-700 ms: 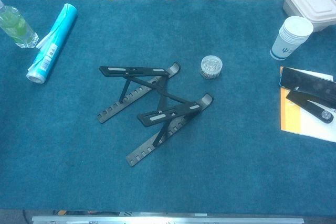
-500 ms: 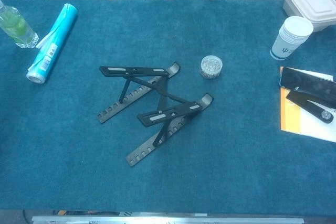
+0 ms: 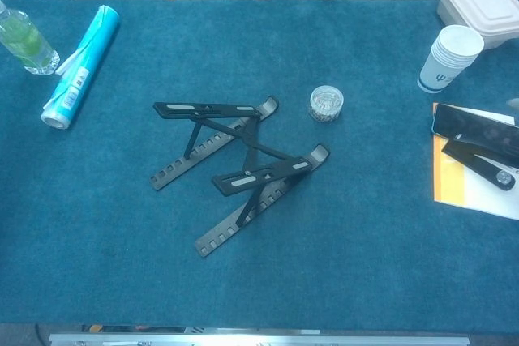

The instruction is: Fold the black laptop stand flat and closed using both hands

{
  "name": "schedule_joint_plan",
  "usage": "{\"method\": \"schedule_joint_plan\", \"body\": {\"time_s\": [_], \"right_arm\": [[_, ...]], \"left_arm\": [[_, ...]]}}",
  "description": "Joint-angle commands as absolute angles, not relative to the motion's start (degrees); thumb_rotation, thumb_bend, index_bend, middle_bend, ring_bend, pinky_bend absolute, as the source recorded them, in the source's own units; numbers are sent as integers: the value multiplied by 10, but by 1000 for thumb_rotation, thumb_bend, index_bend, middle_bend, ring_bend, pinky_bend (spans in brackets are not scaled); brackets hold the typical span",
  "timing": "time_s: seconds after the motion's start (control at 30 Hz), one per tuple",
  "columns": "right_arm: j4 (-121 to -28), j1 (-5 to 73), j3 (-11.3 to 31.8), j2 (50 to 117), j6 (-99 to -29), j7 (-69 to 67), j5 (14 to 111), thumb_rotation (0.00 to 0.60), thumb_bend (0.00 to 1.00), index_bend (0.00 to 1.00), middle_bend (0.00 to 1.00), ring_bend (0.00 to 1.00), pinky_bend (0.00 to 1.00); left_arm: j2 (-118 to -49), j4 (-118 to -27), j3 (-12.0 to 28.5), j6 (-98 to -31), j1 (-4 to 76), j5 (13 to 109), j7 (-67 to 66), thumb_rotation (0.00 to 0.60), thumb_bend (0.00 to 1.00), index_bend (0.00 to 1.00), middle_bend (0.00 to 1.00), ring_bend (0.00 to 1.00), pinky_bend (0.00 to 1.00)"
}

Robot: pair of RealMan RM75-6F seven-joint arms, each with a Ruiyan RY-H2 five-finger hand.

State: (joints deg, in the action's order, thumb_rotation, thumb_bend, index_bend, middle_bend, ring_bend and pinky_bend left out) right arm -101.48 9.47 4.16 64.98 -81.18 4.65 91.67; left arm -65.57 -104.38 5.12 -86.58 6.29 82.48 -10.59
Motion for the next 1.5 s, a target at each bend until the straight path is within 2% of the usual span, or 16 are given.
{"method": "schedule_joint_plan", "body": {"time_s": [0.03,0.17,0.33,0.53,0.97,1.5], "right_arm": [[-1033,124,38,654,-775,60,938,600,103,133,142,46,103],[-1046,155,34,668,-736,70,958,600,100,133,142,46,103],[-1063,199,26,689,-671,83,974,600,4,133,142,46,103],[-1069,238,26,733,-621,113,974,600,0,133,139,46,103],[-1013,269,20,876,-622,173,999,600,0,103,138,16,103],[-957,309,13,964,-608,170,1010,600,0,101,138,14,103]], "left_arm": [[-655,-1045,50,-863,63,823,-107,600,256,17,0,0,5],[-650,-1048,49,-865,61,823,-106,600,256,17,0,0,5],[-644,-1046,48,-876,53,824,-96,600,255,17,0,0,5],[-642,-1035,47,-878,47,818,-82,600,255,17,0,0,5],[-641,-1017,50,-872,46,810,-61,600,256,16,0,0,5],[-635,-1010,48,-875,39,810,-41,600,256,16,0,0,5]]}}
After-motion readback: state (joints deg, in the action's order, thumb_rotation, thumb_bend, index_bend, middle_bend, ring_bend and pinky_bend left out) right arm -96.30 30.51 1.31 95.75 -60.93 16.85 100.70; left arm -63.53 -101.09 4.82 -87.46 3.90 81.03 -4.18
